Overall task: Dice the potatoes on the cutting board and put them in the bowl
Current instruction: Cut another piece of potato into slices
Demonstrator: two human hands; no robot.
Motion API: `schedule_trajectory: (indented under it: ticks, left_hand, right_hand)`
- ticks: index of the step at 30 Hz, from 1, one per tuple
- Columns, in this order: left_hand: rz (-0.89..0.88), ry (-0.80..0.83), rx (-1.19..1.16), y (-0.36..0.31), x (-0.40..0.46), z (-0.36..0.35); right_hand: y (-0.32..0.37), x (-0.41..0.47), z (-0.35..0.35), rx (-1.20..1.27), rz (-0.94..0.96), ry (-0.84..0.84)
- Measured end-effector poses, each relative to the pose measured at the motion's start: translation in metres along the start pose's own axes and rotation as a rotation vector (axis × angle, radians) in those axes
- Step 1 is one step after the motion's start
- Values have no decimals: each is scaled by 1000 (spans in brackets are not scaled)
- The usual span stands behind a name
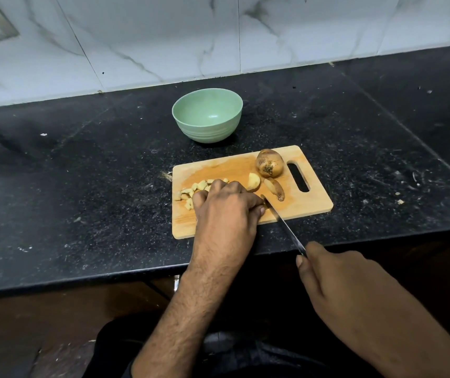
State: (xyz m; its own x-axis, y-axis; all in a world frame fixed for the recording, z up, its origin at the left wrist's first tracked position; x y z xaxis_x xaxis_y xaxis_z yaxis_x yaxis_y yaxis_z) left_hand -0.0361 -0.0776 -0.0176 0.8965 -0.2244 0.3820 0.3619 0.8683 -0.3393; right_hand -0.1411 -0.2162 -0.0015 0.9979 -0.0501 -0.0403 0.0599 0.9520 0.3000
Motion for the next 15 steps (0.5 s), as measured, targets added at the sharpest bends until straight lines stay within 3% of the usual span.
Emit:
schedule_trajectory:
  ticks: [15]
  left_hand:
    - [57,-34,-38,2,-2,6]
  right_hand:
    - [12,-3,3,-4,-3,22]
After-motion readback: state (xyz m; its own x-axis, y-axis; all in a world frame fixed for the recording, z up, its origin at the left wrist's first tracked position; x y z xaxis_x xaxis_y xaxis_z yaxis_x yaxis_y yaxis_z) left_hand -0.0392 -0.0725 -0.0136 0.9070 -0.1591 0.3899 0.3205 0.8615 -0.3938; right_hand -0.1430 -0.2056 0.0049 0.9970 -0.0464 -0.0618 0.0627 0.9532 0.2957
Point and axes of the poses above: each hand's wrist, its own x-axis towards the middle knuckle, its own z-axis out of the back of the hand, y = z × x, the point moved 4 cm from there along x, towards the middle knuckle, and after that the axes turned 4 degrees about -y, right-handed, at the moved point
